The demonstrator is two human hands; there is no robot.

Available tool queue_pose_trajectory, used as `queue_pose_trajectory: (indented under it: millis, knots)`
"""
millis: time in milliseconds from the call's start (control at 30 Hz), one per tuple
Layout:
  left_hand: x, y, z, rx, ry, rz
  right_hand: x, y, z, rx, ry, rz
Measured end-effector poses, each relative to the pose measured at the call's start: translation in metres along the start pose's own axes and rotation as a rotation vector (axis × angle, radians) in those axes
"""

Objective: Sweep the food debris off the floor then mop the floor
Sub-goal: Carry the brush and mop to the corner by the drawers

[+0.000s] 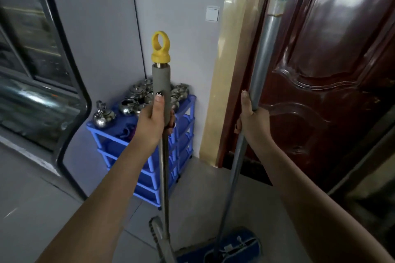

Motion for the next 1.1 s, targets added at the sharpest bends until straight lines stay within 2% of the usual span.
queue_pose_trajectory:
  millis: [267, 467, 567, 733, 933, 1100]
  knots:
    - [0.053, 0.081, 0.011, -0.098, -0.012, -0.023, -0.003, 0.12, 0.068, 0.038, 0.015, -0.027]
    - [0.108, 0.127, 0.023, -0.047, -0.021, -0.044, -0.013, 0.193, 0.12, 0.067, 0.034, -0.007]
    - [0.132, 0.157, 0.023, -0.074, 0.011, -0.056, -0.016, 0.23, 0.146, 0.106, 0.031, -0.047]
    - [0.164, 0.188, 0.022, -0.128, 0.071, -0.096, -0.025, 0.277, 0.185, 0.207, 0.003, -0.026]
    - [0.196, 0.224, 0.045, -0.203, 0.141, -0.103, -0.041, 0.333, 0.23, 0.454, -0.079, -0.133]
    - [0.219, 0.251, 0.061, -0.318, 0.178, -0.123, -0.065, 0.373, 0.257, 0.578, -0.072, -0.171]
Point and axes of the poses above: each hand's wrist, its own y-axis towards the middle knuckle, its own z-axis out of the palm, x = y × z, the point moved 1 cm from there along y, towards the middle knuckle, and after that the axes turned 8 degrees about z, right-handed, at the moved point
